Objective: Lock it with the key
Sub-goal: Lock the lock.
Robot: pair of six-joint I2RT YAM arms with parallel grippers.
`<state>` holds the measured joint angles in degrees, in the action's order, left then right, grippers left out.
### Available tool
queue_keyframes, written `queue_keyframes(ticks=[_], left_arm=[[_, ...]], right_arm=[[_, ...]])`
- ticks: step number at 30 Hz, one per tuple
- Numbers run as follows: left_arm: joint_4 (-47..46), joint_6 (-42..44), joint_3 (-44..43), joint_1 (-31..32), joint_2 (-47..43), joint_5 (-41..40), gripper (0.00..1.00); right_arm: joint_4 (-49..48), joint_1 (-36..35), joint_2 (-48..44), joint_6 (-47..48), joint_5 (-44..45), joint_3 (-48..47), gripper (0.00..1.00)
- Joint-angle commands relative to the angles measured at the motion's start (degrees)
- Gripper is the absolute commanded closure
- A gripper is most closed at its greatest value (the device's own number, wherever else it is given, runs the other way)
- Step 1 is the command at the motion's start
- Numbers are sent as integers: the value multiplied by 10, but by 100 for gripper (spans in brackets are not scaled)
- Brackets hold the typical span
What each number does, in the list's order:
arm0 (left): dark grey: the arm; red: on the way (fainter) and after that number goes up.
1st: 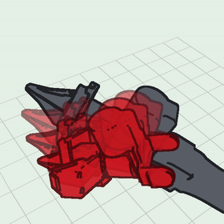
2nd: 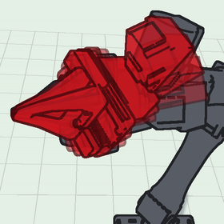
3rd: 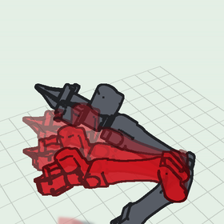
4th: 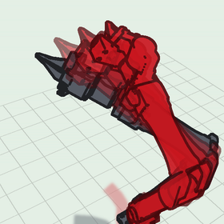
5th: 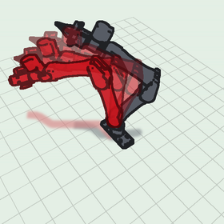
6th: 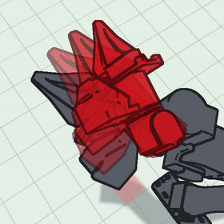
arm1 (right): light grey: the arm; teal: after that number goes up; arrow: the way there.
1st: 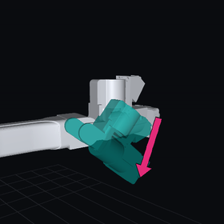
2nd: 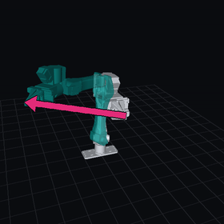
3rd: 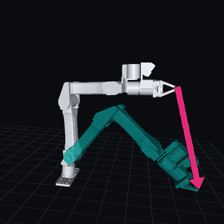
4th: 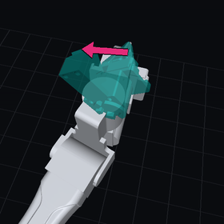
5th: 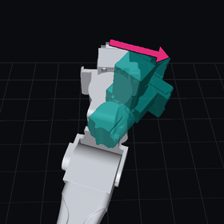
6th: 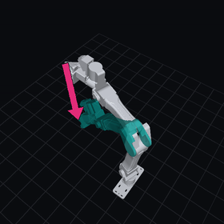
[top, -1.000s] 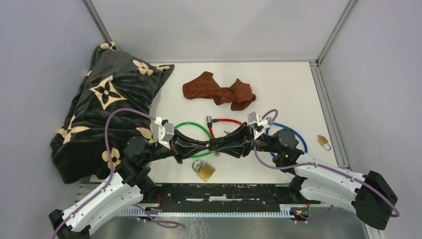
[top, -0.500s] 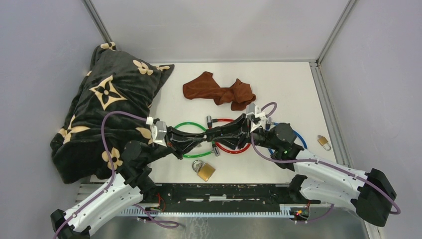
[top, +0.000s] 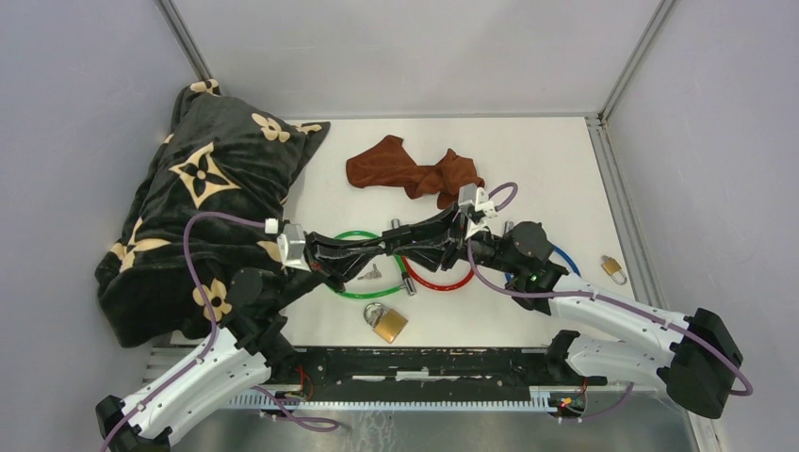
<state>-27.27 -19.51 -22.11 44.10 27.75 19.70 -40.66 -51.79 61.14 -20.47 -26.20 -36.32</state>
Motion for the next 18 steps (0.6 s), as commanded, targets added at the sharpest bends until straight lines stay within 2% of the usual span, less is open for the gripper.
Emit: queue_keyframes(ticks=[1, 8, 13, 18], left_arm=[[39, -41, 18, 44, 67, 81, 98], [38, -33, 12, 52, 77, 92, 98], [49, -14, 7, 52, 76, 142, 98], [51, -11, 9, 52, 86, 157, 98]], right_arm=[[16, -84, 48, 11, -55, -48, 100], [22, -103, 66, 34, -108, -60, 100], [59, -103, 38, 70, -128, -55, 100], [62, -103, 16, 78, -143, -49, 100]])
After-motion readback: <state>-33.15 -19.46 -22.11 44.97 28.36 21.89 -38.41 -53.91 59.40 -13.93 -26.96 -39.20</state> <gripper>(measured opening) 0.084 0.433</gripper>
